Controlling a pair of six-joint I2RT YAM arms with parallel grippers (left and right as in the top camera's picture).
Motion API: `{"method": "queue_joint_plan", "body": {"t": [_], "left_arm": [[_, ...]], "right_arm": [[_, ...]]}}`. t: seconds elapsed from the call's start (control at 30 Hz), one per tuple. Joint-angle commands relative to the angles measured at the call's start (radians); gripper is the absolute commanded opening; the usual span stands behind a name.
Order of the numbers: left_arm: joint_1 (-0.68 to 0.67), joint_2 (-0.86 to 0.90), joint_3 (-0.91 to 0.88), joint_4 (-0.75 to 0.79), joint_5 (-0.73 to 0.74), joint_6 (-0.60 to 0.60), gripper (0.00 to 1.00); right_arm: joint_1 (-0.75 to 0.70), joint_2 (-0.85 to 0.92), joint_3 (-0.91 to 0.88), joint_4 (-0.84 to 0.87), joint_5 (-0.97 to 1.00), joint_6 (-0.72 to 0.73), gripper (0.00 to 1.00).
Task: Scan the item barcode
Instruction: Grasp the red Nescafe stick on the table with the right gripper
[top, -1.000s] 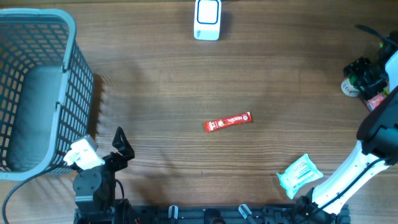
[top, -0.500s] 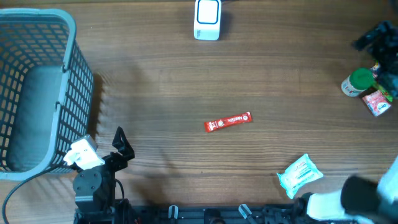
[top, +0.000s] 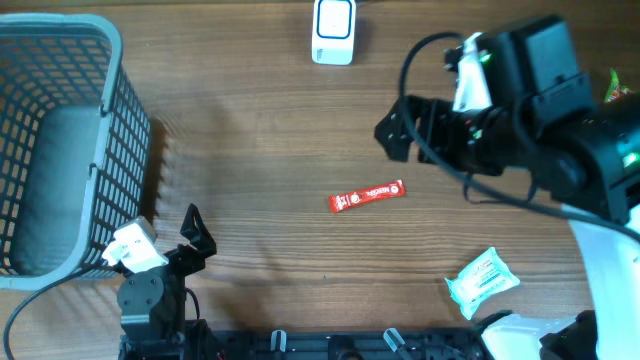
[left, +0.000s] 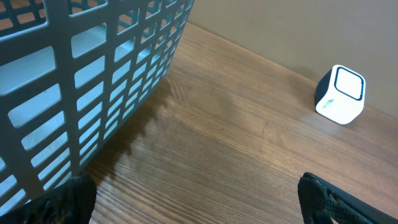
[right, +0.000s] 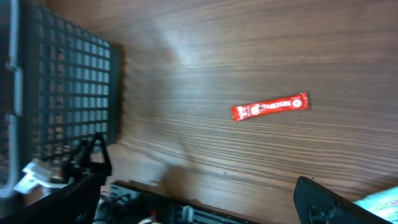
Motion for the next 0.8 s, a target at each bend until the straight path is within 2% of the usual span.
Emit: {"method": "queue_joint_plan", "body": {"t": [0.0, 0.07, 0.2, 0.27, 0.33, 0.37, 0.4, 0.5, 0.6, 0.7, 0.77], "left_arm": [[0.005, -0.007, -0.003, 0.003, 0.008, -0.005, 1.0], [0.005, -0.007, -0.003, 0.003, 0.008, -0.005, 1.0], [0.005, -0.007, -0.003, 0.003, 0.008, -0.005, 1.0], [0.005, -0.007, -0.003, 0.003, 0.008, -0.005, 1.0], [0.005, -0.007, -0.003, 0.003, 0.008, -0.005, 1.0], [0.005, -0.007, -0.003, 0.003, 0.008, -0.005, 1.0], [0.005, -0.007, -0.003, 0.003, 0.008, -0.005, 1.0], [0.005, -0.007, -0.003, 0.003, 0.008, -0.005, 1.0], [0.005, -0.007, -0.003, 0.003, 0.008, -0.005, 1.0], [0.005, -0.007, -0.003, 0.003, 0.008, -0.005, 1.0], [0.005, -0.007, -0.003, 0.003, 0.008, -0.005, 1.0]], "right_arm": [[0.109, -0.005, -0.097, 0.002, 0.259, 0.077, 1.0], [0.145, -0.005, -0.277, 0.048, 0.287, 0.072, 1.0], [0.145, -0.005, -0.72, 0.381, 0.286, -0.332, 1.0], [0.145, -0.002, -0.893, 0.605, 0.287, -0.539, 1.0], [0.145, -0.002, -0.963, 0.732, 0.268, -0.66, 1.0], [0.145, 0.0, -1.001, 0.78, 0.216, -0.791, 0.99], [0.144, 0.001, -1.025, 0.805, 0.195, -0.859, 0.96], [0.108, 0.047, -1.058, 0.848, 0.117, -0.903, 0.95], [0.051, 0.122, -1.059, 0.868, -0.046, -1.014, 0.87], [-0.004, 0.239, -1.059, 0.905, -0.068, -1.018, 0.88], [-0.029, 0.327, -1.059, 0.875, -0.068, -1.039, 0.82]]}}
